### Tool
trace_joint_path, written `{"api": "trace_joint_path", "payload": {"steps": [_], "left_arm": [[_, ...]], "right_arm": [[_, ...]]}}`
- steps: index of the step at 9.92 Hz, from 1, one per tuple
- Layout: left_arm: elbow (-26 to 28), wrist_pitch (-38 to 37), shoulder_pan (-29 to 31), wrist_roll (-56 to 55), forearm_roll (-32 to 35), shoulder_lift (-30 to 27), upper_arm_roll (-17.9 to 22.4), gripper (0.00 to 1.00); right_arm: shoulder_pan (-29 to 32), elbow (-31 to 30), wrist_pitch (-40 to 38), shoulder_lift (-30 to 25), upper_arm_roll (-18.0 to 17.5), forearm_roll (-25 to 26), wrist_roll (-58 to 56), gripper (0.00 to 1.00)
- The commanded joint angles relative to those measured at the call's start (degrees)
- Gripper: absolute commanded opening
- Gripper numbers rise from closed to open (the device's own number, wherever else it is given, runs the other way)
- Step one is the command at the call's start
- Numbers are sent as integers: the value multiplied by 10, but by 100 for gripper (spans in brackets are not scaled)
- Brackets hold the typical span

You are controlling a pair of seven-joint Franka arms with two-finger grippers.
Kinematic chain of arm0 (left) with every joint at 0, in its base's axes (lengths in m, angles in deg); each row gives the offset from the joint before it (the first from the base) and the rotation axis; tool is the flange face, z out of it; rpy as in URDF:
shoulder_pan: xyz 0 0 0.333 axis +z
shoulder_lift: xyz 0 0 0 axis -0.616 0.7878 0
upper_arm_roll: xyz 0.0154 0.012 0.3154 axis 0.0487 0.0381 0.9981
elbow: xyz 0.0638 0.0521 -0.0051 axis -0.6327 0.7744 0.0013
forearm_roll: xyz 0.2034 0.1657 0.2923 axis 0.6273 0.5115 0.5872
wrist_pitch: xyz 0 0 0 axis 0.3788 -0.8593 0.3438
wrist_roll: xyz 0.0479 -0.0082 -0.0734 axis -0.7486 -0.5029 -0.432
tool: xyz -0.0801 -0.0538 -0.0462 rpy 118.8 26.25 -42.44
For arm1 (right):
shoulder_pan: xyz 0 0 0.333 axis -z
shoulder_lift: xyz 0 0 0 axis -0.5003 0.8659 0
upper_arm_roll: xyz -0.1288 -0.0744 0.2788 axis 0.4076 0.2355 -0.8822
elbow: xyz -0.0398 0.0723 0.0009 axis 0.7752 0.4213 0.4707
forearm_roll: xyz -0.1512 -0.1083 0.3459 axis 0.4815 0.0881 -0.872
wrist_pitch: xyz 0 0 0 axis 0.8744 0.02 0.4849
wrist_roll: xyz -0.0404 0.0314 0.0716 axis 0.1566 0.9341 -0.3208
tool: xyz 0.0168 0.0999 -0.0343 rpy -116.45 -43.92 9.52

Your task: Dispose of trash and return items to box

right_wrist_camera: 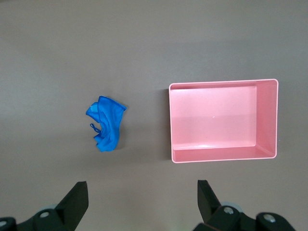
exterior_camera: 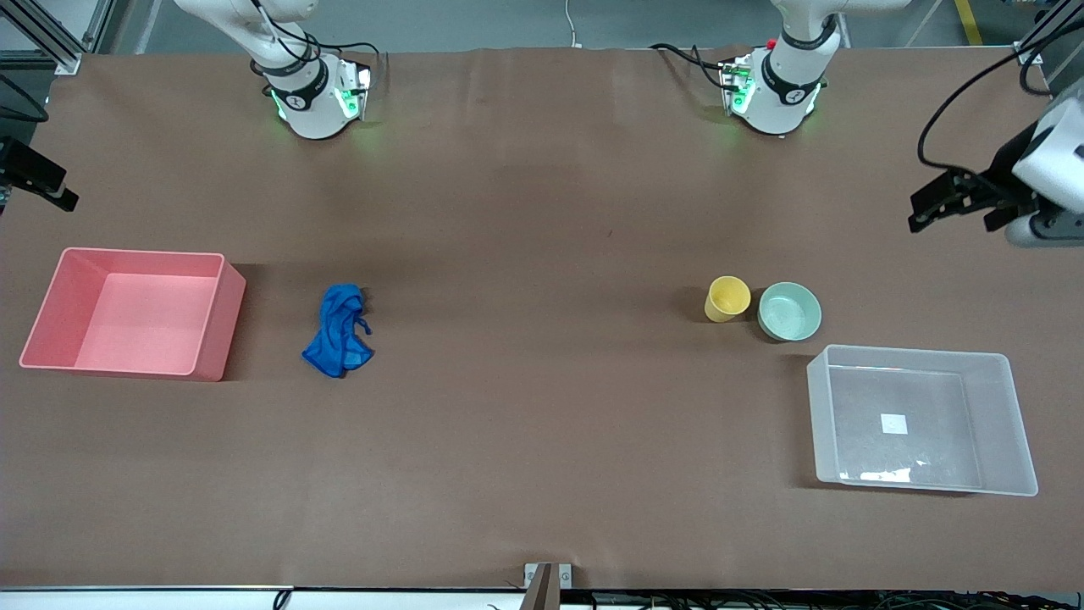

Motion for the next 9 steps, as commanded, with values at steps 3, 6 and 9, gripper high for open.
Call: {"api": "trace_joint_path", "payload": {"steps": [3,6,9], "left_arm": [[239,202,3,20,-2,-33,27,99],[383,400,3,20,-2,-23,28,98],[454,565,3,20,-2,60,28,98]], "right_arm": [[-1,0,-11,-3,2,-10,-5,100],[-33,-43,-11,12,1,-10,-2,100],[-68,-188,165,58,1,-9,22,100]]}}
